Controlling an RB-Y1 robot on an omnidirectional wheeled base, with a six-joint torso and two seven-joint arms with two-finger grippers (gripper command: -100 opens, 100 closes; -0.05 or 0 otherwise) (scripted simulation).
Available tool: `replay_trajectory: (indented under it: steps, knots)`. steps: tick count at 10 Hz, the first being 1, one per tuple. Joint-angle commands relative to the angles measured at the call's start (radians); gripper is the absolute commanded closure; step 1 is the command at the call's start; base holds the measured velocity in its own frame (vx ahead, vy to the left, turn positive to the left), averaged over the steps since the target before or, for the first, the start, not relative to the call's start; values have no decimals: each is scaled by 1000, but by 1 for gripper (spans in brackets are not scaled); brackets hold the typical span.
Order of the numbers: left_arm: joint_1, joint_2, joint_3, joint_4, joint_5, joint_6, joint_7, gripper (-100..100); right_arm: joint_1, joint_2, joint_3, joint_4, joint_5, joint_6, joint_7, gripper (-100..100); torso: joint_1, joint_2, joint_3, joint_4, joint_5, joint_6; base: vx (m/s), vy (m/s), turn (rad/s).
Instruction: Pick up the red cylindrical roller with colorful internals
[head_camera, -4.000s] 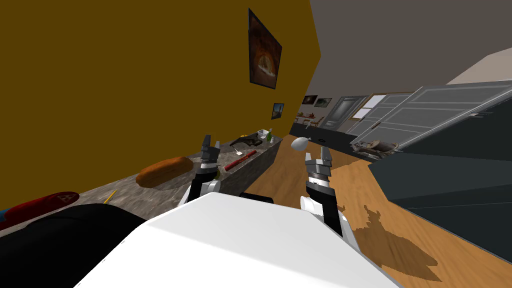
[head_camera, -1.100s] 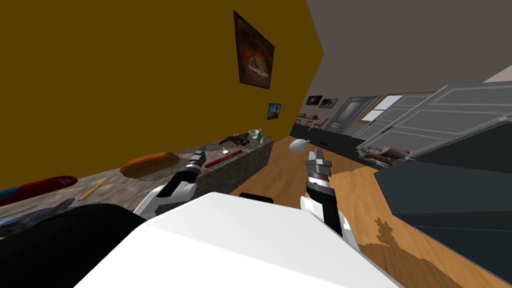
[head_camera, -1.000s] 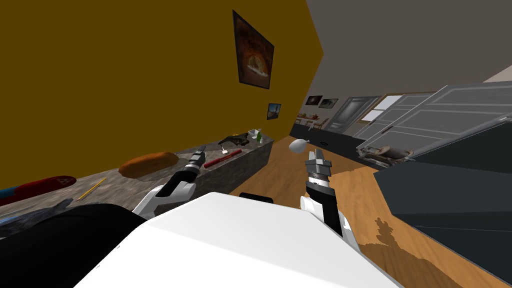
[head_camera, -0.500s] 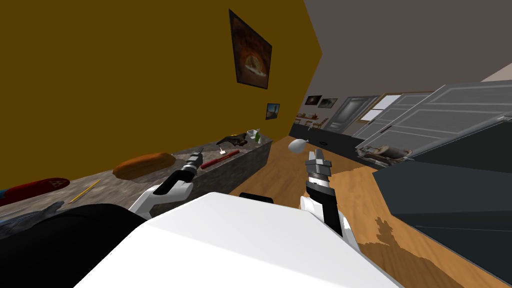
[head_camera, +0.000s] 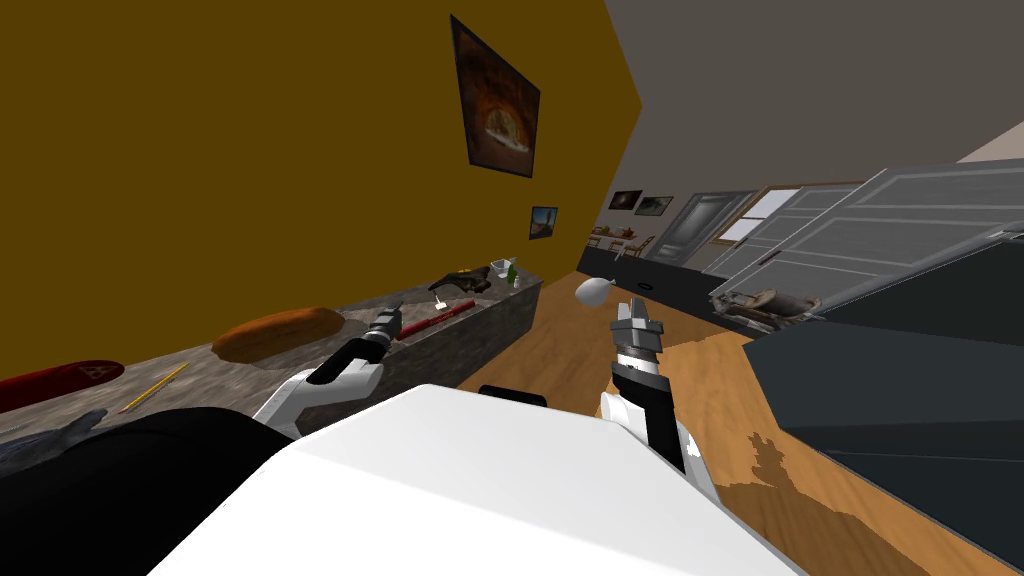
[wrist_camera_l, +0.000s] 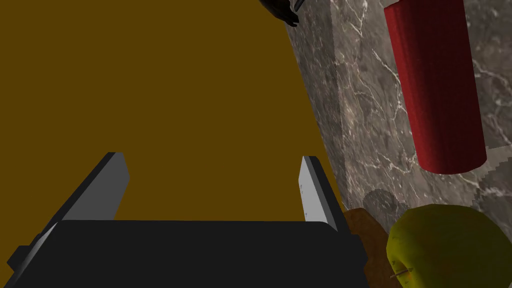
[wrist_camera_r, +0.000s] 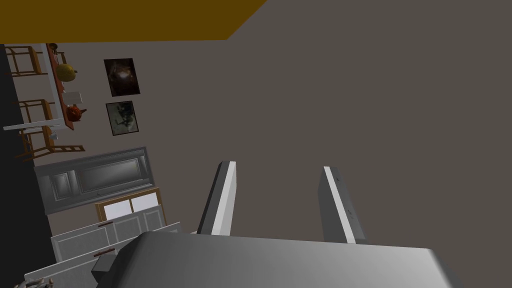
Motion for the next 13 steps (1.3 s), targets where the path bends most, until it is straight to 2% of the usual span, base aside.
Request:
replay_trajectory:
  steps: [1,3,4,6,7,9,10,11,12,13]
  knots:
    - [-7,13,25,15,15,50,16,-100,0,0,0,0,0,0,0,0,0,0,0,0,0,0,20,-36,-41]
    - [-7,13,25,15,15,86,16,-100,0,0,0,0,0,0,0,0,-1,0,0,0,0,0,22,-38,-6]
    - [-16,24,48,31,30,126,32,-100,0,0,0,0,0,0,0,0,0,0,0,0,0,0,27,-60,-49]
    - [-16,24,48,31,30,159,32,-100,0,0,0,0,0,0,0,0,-2,-1,0,0,0,0,24,-41,-7]
    - [-26,35,70,47,45,196,48,-100,0,0,0,0,0,0,0,0,0,0,0,0,0,0,41,-34,-59]
    - [-26,35,70,47,45,231,48,-100,0,0,0,0,0,0,0,0,0,-1,-1,0,0,0,26,-26,-9]
    - [-38,46,91,65,60,275,64,-100,0,0,0,0,0,0,0,0,1,0,0,0,0,0,33,-38,-72]
    - [-38,46,91,65,60,303,64,-100,0,0,0,0,0,0,0,0,0,-1,0,0,0,0,33,-38,-29]
    - [-51,56,112,84,76,332,80,-100,0,0,0,0,0,0,0,0,0,-1,0,0,0,0,39,-48,-67]
    - [-51,56,112,84,76,357,80,-100,0,0,0,0,0,0,0,0,-1,-1,-1,0,0,0,43,-34,-25]
